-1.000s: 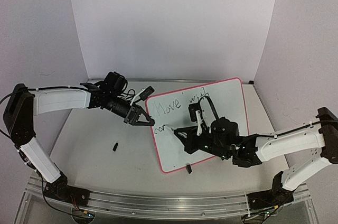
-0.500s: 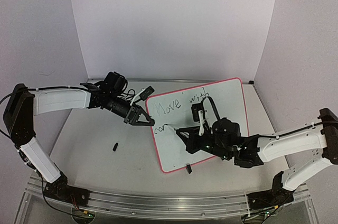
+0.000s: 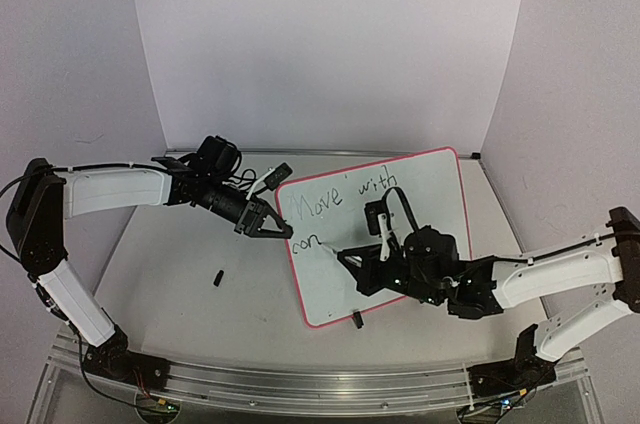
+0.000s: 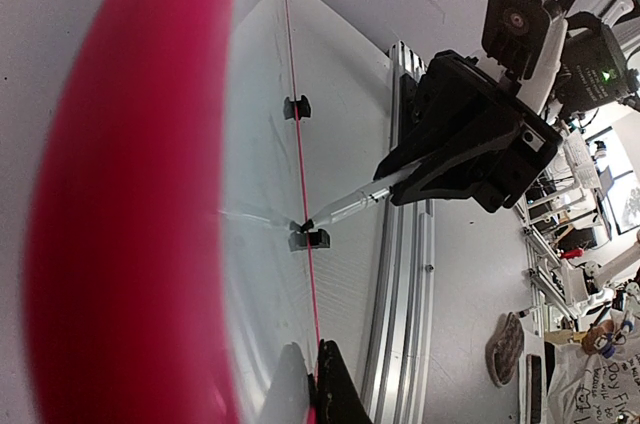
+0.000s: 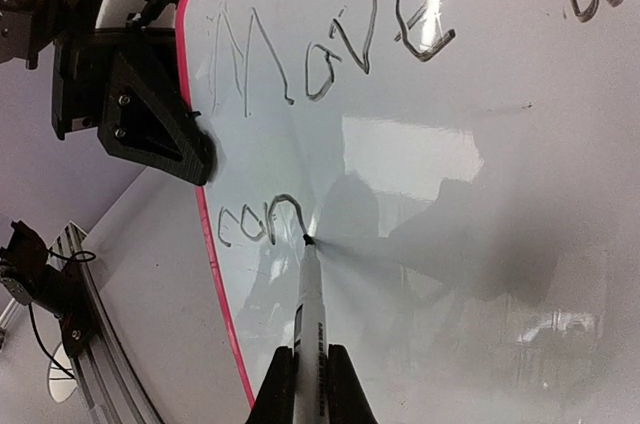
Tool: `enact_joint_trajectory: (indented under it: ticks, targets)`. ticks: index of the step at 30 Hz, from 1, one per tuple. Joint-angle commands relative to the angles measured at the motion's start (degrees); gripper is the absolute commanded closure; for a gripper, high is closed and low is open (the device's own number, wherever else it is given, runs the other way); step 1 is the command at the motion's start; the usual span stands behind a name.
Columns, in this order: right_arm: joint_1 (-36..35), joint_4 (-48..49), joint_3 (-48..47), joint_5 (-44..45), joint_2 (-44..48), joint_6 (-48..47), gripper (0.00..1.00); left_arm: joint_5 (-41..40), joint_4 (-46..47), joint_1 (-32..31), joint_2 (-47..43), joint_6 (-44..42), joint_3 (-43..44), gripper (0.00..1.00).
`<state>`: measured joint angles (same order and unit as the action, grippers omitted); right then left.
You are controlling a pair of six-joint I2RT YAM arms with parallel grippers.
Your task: Write a sentence on the whiteboard
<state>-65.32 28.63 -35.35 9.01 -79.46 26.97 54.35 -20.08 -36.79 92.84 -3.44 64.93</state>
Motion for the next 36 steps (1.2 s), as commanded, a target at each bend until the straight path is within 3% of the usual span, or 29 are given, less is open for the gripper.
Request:
enact_joint_trajectory:
  ticks: [1, 15, 26, 36]
  targets:
    - [0.7, -5.0, 1.4, 1.5, 0.0, 1.3, 1.0, 0.0, -2.2, -2.0, -0.7, -4.2, 1.7, 1.0]
    - [0.7, -7.0, -1.8, -1.8, 1.5, -2.0, 1.0, -0.4, -2.5, -2.1, -0.7, -4.5, 1.9, 1.0]
    - [1.0, -12.9, -3.1, -5.0, 10.2, -6.3, 1.0, -0.5, -2.5, -2.1, -0.8, -4.5, 1.9, 1.0]
    - [6.6, -13.0, -0.4, -12.6, 13.0, -7.9, 1.0, -0.6, -2.5, -2.2, -0.6, -4.5, 1.9, 1.0]
